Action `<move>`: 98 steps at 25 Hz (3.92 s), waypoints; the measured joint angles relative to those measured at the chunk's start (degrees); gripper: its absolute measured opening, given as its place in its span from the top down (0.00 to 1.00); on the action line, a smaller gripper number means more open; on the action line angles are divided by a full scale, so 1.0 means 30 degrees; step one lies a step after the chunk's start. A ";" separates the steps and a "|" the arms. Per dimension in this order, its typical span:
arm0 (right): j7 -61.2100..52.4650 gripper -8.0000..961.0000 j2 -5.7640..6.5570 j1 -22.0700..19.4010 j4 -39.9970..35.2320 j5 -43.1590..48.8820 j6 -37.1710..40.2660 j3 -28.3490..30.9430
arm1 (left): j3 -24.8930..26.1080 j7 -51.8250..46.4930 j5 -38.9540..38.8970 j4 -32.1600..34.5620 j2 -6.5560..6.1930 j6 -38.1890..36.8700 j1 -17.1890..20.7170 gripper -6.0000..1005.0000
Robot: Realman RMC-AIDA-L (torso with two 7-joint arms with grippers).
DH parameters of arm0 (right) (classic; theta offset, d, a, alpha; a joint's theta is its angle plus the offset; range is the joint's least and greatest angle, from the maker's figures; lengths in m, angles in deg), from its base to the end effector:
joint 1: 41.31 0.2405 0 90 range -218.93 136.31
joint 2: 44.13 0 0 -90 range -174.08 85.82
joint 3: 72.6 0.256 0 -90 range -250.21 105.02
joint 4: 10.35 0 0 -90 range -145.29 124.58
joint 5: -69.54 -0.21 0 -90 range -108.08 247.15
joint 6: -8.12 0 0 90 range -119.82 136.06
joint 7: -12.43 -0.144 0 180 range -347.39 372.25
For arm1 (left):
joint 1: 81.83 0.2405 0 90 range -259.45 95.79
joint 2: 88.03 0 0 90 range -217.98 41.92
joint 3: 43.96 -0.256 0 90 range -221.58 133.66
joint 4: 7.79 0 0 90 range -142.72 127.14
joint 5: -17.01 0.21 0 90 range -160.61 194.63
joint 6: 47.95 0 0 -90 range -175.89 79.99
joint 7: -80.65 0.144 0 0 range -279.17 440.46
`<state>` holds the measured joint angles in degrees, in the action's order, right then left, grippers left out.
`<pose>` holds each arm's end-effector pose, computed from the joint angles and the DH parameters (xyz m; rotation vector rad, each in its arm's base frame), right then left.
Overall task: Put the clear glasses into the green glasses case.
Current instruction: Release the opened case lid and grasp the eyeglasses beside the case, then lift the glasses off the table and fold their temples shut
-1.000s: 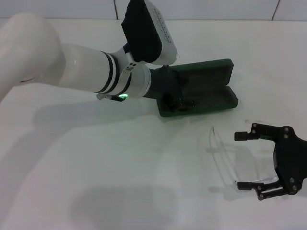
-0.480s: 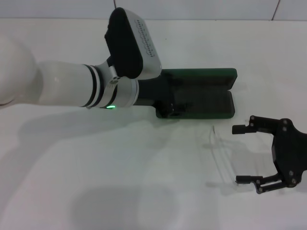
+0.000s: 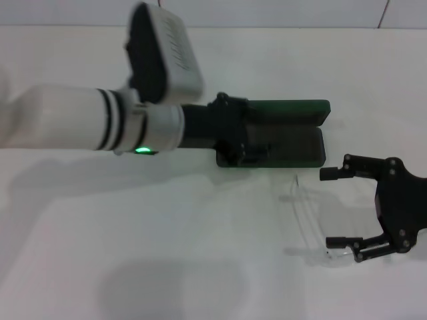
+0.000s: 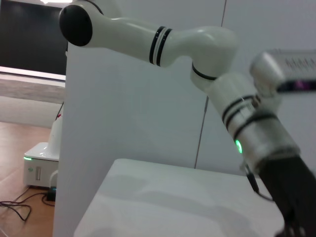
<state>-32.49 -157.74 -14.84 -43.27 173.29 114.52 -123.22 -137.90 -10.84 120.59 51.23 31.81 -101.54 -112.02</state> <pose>0.2585 0.2795 0.0163 -2.8571 -0.2670 0.8924 -0.1519 0.3556 -0.0859 -2.8156 -0.0590 -0.2668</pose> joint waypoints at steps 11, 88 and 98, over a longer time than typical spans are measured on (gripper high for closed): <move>-0.5289 0.18 0.0239 0.0044 -0.6396 0.1837 -0.0484 -0.0067 | 0.4105 0.9157 -1.0496 -0.2580 0.0022 -0.4776 0.3049 0.38; -1.8857 0.82 -0.0816 0.3569 -1.5374 1.4620 -0.1534 -1.6538 | 0.3892 1.9030 -2.2829 -1.4246 0.0287 -1.1122 0.4386 0.38; -1.8315 0.86 -0.0747 0.2076 -1.7798 1.4036 -0.1486 -1.5449 | 0.3832 1.8131 -2.6080 -1.7368 0.0308 -1.2546 0.3663 0.38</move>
<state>-87.43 -159.98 -8.62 -96.67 215.40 110.06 -169.56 -126.40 43.55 42.36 -0.87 32.74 -139.18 -101.03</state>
